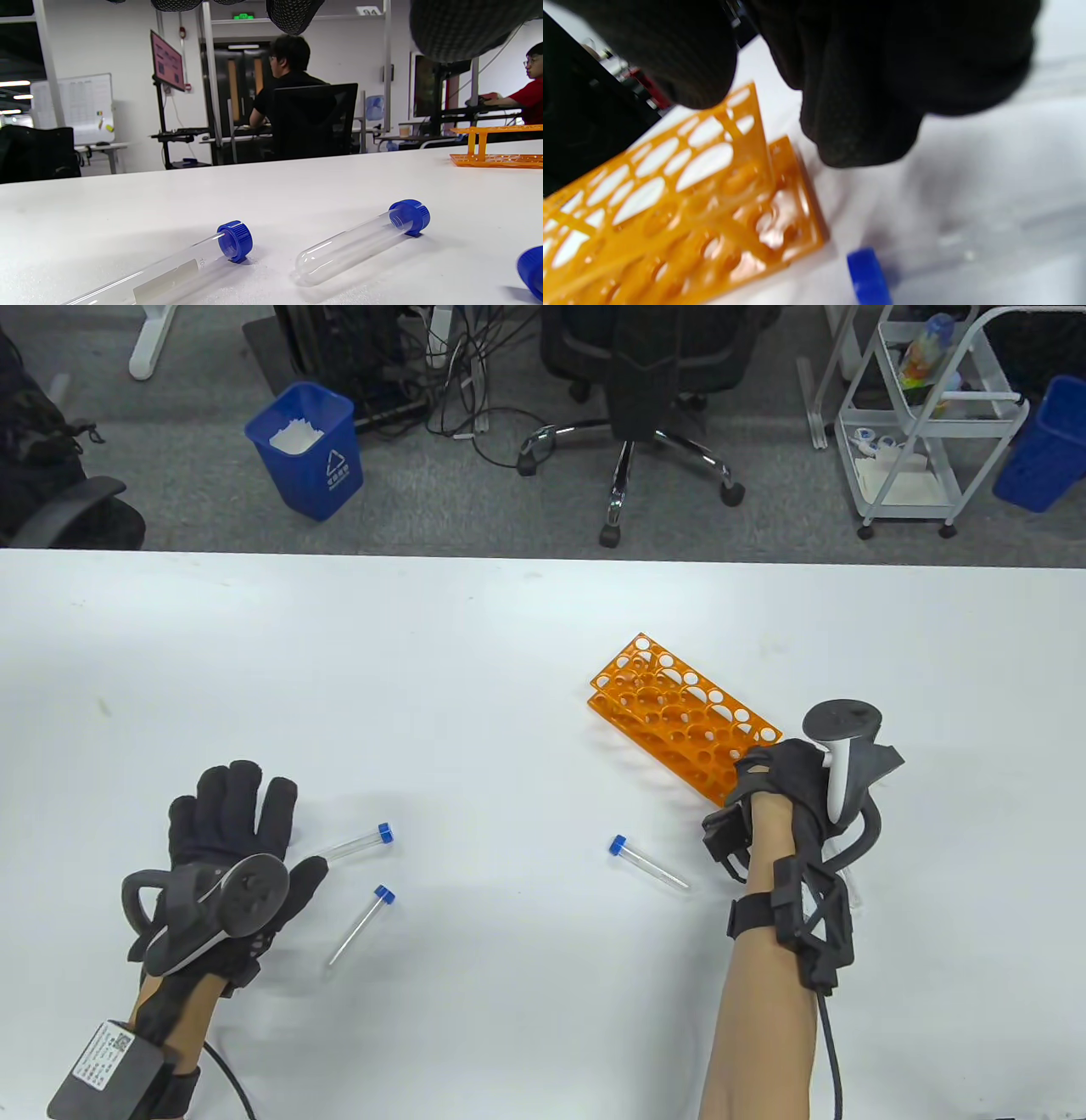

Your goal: Hold test tube rack and insert test tubes into grid holes one by one

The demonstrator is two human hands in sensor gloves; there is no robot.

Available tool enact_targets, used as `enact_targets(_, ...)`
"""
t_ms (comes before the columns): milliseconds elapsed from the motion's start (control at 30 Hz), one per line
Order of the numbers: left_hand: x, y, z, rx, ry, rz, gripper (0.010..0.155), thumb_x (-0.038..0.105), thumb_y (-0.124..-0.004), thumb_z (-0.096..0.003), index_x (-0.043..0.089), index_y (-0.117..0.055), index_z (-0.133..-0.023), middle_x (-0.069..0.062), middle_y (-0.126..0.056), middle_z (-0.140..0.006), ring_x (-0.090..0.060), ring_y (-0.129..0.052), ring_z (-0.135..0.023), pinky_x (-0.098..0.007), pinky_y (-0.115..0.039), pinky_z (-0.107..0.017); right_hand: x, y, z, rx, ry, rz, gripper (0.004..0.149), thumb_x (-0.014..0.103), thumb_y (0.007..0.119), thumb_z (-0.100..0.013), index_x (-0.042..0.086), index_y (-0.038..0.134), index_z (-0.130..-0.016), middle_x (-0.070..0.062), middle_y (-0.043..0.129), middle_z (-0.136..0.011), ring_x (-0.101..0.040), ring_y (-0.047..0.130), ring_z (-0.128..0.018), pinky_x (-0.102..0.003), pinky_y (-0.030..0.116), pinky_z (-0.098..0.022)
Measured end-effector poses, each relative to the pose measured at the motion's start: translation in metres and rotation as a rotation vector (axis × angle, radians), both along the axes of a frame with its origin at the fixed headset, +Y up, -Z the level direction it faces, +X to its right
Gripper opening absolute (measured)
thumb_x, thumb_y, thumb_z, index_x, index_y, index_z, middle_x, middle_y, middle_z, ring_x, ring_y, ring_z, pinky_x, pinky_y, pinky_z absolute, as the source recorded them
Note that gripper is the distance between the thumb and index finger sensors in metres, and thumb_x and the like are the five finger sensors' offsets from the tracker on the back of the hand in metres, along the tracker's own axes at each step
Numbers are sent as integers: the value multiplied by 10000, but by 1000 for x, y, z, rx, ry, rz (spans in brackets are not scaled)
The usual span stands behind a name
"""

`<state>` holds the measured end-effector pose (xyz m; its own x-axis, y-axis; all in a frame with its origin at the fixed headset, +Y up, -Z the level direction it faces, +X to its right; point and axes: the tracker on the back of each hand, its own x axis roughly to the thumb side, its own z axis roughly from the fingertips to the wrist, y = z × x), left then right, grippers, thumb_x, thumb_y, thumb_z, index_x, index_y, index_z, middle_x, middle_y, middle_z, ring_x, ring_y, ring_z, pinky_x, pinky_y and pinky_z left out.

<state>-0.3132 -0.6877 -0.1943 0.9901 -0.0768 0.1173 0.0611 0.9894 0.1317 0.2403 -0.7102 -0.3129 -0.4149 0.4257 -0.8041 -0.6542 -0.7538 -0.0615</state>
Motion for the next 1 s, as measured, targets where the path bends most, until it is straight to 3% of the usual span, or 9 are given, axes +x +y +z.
enact_targets(167,-1,0,0,-3,7,-5,887,722,-699,-357,299,-430,-1088,-101,-215,-1147,-469,-363,-1110,-672,-422,-767,-5,-14,-8,-67,44,-71,803,428,904,-366,-11,582,-955,-253,901,-782,-350,1044,-384,-398,921,-194)
enact_targets(400,-1,1,0,-6,14,-9,885,719,-700,-358,296,-432,-1087,-102,-217,-1146,-469,-369,-1109,-671,-426,-765,-4,-18,-13,-12,-23,-42,673,383,881,-381,10,683,-905,-173,1005,-639,-299,1070,-255,-373,929,-108)
enact_targets(667,0,1,0,-8,15,-12,880,713,-701,-361,295,-432,-1087,-102,-220,-1145,-469,-377,-1107,-671,-429,-765,1,-22,-15,23,-60,-121,605,384,887,-380,56,742,-866,-129,1016,-591,-285,1056,-241,-372,922,-111)
enact_targets(767,0,1,-1,-6,17,-12,879,711,-701,-362,294,-432,-1087,-103,-218,-1145,-469,-380,-1107,-672,-429,-764,3,-22,-15,127,-108,-250,542,362,890,-374,83,770,-823,-95,1012,-566,-288,1047,-242,-381,917,-118)
enact_targets(867,0,1,-1,-9,18,-14,878,708,-702,-363,293,-431,-1087,-104,-218,-1145,-468,-384,-1107,-671,-432,-764,1,-20,-13,320,-212,-495,486,285,892,-351,91,806,-788,-101,1023,-534,-303,1042,-225,-395,912,-106)
enact_targets(1000,0,2,0,0,16,-4,874,705,-703,-364,291,-433,-1085,-104,-222,-1145,-469,-389,-1106,-669,-434,-765,-7,-6,-12,416,-189,-609,469,266,863,-354,89,809,-785,-120,1024,-537,-288,1057,-226,-378,932,-101)
